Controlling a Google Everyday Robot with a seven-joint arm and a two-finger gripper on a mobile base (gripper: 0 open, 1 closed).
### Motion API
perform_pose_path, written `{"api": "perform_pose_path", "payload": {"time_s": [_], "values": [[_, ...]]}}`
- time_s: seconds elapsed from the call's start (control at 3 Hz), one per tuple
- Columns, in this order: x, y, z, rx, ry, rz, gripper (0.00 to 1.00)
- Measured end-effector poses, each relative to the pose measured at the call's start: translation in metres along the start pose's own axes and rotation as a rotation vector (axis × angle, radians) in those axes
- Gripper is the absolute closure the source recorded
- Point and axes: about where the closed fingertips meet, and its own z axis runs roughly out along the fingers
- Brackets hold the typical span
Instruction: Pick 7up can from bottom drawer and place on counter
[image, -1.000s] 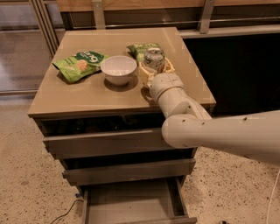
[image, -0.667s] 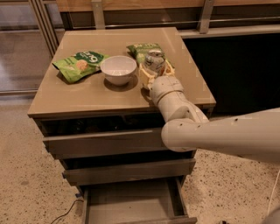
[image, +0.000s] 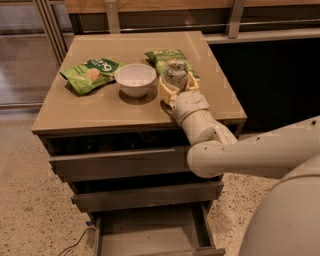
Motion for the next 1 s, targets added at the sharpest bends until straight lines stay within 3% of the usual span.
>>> {"api": "perform_pose_path", "payload": {"time_s": [0.33, 1.0], "values": [[0.0048, -0.0006, -0.0024, -0.023, 0.002, -0.04, 1.0], [0.0081, -0.0006, -0.0035, -0.056, 0.025, -0.096, 0.54]]}}
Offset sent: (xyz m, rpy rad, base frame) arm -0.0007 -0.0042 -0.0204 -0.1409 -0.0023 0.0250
